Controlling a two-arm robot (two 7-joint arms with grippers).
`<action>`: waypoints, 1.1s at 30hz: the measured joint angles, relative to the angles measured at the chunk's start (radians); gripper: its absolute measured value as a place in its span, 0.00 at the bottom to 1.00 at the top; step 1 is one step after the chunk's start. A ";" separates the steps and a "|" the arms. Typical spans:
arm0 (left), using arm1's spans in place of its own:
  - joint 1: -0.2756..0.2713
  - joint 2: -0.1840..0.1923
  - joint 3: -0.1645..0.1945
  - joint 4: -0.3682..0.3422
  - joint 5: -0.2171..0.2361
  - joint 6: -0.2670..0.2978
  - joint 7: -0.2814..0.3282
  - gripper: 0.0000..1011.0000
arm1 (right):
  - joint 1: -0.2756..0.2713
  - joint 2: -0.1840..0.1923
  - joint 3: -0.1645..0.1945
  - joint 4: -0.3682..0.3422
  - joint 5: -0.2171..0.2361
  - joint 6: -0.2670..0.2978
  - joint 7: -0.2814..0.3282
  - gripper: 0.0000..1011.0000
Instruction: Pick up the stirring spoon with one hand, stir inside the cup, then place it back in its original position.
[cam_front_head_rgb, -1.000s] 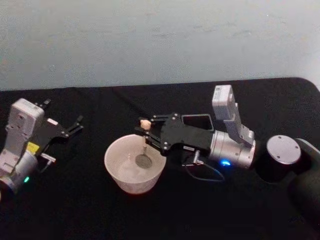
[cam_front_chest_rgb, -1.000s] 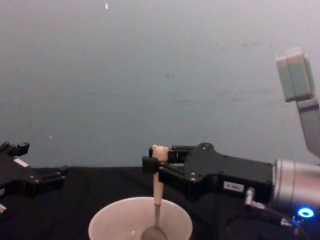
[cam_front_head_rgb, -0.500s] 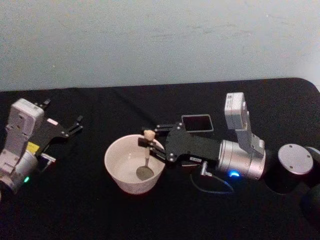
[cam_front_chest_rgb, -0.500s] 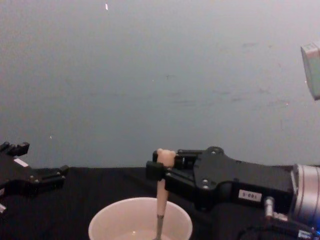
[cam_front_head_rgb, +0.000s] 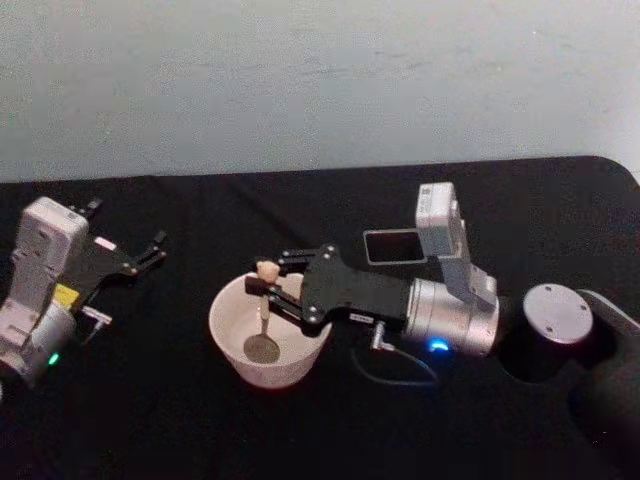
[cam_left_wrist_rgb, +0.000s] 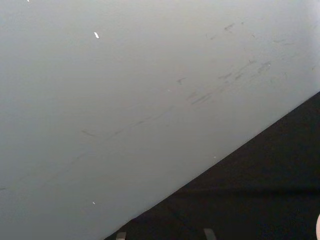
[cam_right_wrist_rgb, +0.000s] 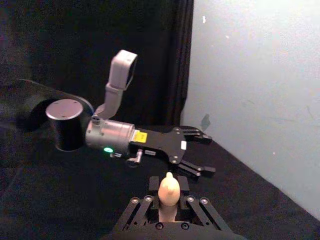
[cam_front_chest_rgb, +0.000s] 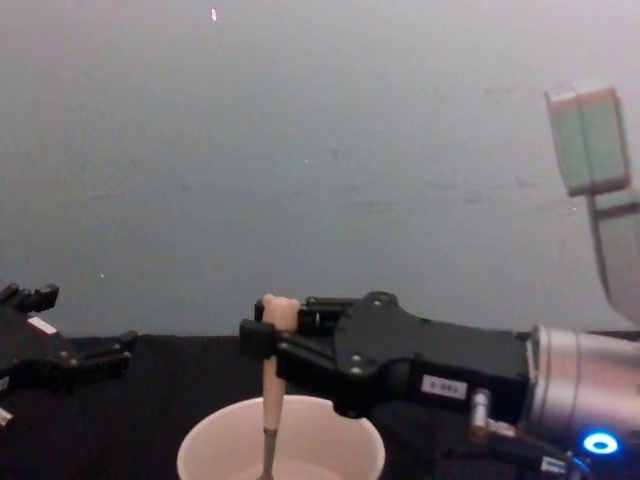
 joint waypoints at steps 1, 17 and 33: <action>0.000 0.000 0.000 0.000 0.000 0.000 0.000 0.99 | 0.010 -0.010 -0.002 0.017 -0.004 -0.004 -0.004 0.21; 0.000 0.000 0.000 0.000 0.000 0.000 0.000 0.99 | 0.061 -0.047 0.019 0.118 -0.032 -0.034 -0.030 0.21; 0.000 0.000 0.000 0.000 0.000 0.000 0.000 0.99 | 0.000 0.019 0.050 0.020 -0.022 -0.010 -0.042 0.21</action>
